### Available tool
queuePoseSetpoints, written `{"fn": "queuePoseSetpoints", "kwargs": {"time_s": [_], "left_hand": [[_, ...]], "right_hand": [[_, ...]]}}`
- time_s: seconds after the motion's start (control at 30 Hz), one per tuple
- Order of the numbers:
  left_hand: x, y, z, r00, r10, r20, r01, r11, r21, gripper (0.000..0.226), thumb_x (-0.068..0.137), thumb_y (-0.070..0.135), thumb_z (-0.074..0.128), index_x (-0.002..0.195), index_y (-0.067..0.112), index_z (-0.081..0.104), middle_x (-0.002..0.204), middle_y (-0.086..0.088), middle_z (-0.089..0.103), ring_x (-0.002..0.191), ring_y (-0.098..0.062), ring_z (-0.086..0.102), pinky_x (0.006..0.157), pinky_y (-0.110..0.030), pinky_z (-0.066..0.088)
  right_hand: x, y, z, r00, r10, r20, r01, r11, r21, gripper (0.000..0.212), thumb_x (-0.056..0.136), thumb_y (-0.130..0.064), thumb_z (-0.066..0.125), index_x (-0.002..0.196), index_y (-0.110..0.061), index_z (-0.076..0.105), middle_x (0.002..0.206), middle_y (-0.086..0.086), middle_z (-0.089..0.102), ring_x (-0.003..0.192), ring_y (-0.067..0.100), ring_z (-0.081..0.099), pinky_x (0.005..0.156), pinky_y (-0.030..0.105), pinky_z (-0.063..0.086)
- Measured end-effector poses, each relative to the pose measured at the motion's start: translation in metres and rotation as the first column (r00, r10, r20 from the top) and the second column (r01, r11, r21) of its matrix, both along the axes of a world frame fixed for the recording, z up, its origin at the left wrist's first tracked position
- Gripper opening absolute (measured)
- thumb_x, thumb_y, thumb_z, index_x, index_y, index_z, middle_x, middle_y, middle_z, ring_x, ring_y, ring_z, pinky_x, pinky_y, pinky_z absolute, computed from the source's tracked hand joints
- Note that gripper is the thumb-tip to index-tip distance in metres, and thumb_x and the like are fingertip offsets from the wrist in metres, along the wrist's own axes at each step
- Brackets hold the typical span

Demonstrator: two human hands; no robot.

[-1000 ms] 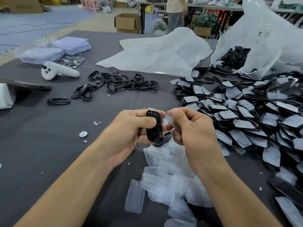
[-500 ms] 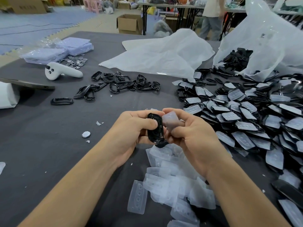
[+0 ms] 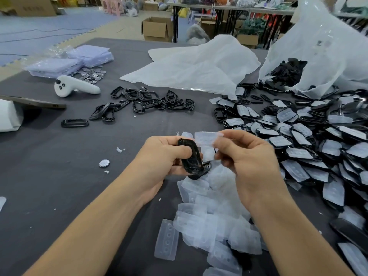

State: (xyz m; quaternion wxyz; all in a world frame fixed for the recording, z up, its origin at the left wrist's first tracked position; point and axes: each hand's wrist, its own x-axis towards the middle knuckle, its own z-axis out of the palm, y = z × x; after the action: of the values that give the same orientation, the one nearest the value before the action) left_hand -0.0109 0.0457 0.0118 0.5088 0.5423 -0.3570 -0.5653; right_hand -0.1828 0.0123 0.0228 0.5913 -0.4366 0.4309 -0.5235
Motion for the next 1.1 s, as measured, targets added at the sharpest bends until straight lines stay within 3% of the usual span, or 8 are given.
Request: {"fn": "queuePoseSetpoints", "kwargs": {"time_s": [0.07, 0.17, 0.27, 0.4, 0.5, 0.63, 0.77, 1.1], "left_hand": [[-0.001, -0.001, -0.004, 0.992, 0.044, 0.119, -0.04, 0.999, -0.036, 0.033, 0.095, -0.01, 0.06, 0.087, 0.014, 0.08, 0.087, -0.017, 0.079, 0.073, -0.022, 0.077, 0.058, -0.031, 0.063], [-0.005, -0.002, -0.007, 0.96, 0.064, 0.273, -0.045, 0.996, -0.076, 0.032, 0.095, -0.007, 0.062, 0.102, 0.02, 0.078, 0.079, -0.013, 0.076, 0.076, -0.028, 0.076, 0.07, -0.046, 0.066], [-0.007, 0.0, -0.006, 0.95, 0.016, 0.312, 0.017, 0.995, -0.101, 0.027, 0.095, -0.001, 0.068, 0.107, 0.02, 0.079, 0.089, -0.032, 0.071, 0.085, -0.044, 0.074, 0.073, -0.051, 0.066], [-0.009, 0.005, -0.003, 0.954, -0.101, 0.281, 0.141, 0.982, -0.124, 0.024, 0.097, 0.001, 0.067, 0.106, 0.018, 0.081, 0.095, -0.02, 0.079, 0.098, -0.045, 0.074, 0.09, -0.064, 0.058], [-0.007, 0.007, -0.001, 0.955, -0.181, 0.234, 0.215, 0.969, -0.125, 0.022, 0.099, 0.003, 0.066, 0.113, 0.014, 0.079, 0.101, -0.015, 0.08, 0.099, -0.039, 0.076, 0.091, -0.054, 0.061], [-0.003, 0.008, 0.001, 0.951, -0.261, 0.168, 0.282, 0.952, -0.12, 0.043, 0.098, -0.016, 0.049, 0.121, 0.01, 0.075, 0.108, -0.019, 0.078, 0.1, -0.03, 0.077, 0.076, -0.026, 0.061], [-0.005, 0.009, 0.003, 0.959, -0.26, 0.114, 0.273, 0.954, -0.126, 0.05, 0.095, -0.022, 0.043, 0.119, 0.007, 0.075, 0.11, -0.025, 0.076, 0.097, -0.027, 0.076, 0.073, -0.023, 0.06], [-0.006, 0.009, 0.005, 0.968, -0.246, 0.046, 0.249, 0.961, -0.118, 0.042, 0.092, -0.019, 0.049, 0.112, 0.004, 0.078, 0.104, -0.019, 0.078, 0.092, -0.027, 0.078, 0.076, -0.024, 0.061]], "right_hand": [[-0.005, -0.004, 0.002, 0.997, -0.022, 0.068, 0.021, 1.0, 0.021, 0.028, 0.083, 0.007, 0.074, 0.07, -0.017, 0.08, 0.063, 0.002, 0.069, 0.051, 0.009, 0.057, 0.053, 0.019, 0.046], [-0.013, -0.005, 0.007, 0.984, 0.161, 0.07, -0.159, 0.987, -0.033, 0.03, 0.083, 0.009, 0.07, 0.072, -0.017, 0.082, 0.065, 0.001, 0.069, 0.056, 0.008, 0.056, 0.056, 0.017, 0.048], [-0.011, 0.001, 0.007, 0.924, 0.284, -0.257, -0.33, 0.93, -0.16, 0.03, 0.08, 0.012, 0.073, 0.075, -0.016, 0.083, 0.068, 0.0, 0.075, 0.059, 0.005, 0.063, 0.059, 0.016, 0.05], [-0.001, 0.009, -0.002, 0.812, 0.041, -0.582, -0.223, 0.944, -0.245, 0.021, 0.075, -0.007, 0.088, 0.076, -0.027, 0.081, 0.068, -0.009, 0.076, 0.064, 0.008, 0.073, 0.068, 0.033, 0.063], [0.002, 0.013, -0.005, 0.753, -0.128, -0.645, -0.178, 0.905, -0.387, 0.019, 0.075, -0.018, 0.089, 0.078, -0.033, 0.079, 0.067, -0.019, 0.073, 0.065, 0.004, 0.071, 0.065, 0.03, 0.06], [0.003, 0.014, -0.009, 0.7, -0.241, -0.672, -0.194, 0.841, -0.505, 0.014, 0.078, -0.024, 0.088, 0.082, -0.032, 0.078, 0.067, -0.016, 0.069, 0.065, 0.009, 0.063, 0.059, 0.027, 0.052], [0.005, 0.014, -0.012, 0.657, -0.328, -0.679, -0.176, 0.809, -0.561, 0.012, 0.077, -0.027, 0.089, 0.078, -0.029, 0.077, 0.061, -0.021, 0.058, 0.066, 0.005, 0.057, 0.058, 0.01, 0.036], [0.007, 0.016, -0.014, 0.647, -0.37, -0.667, -0.126, 0.811, -0.572, 0.016, 0.078, -0.026, 0.086, 0.076, -0.028, 0.071, 0.063, -0.019, 0.06, 0.068, 0.007, 0.06, 0.058, 0.015, 0.044]]}}
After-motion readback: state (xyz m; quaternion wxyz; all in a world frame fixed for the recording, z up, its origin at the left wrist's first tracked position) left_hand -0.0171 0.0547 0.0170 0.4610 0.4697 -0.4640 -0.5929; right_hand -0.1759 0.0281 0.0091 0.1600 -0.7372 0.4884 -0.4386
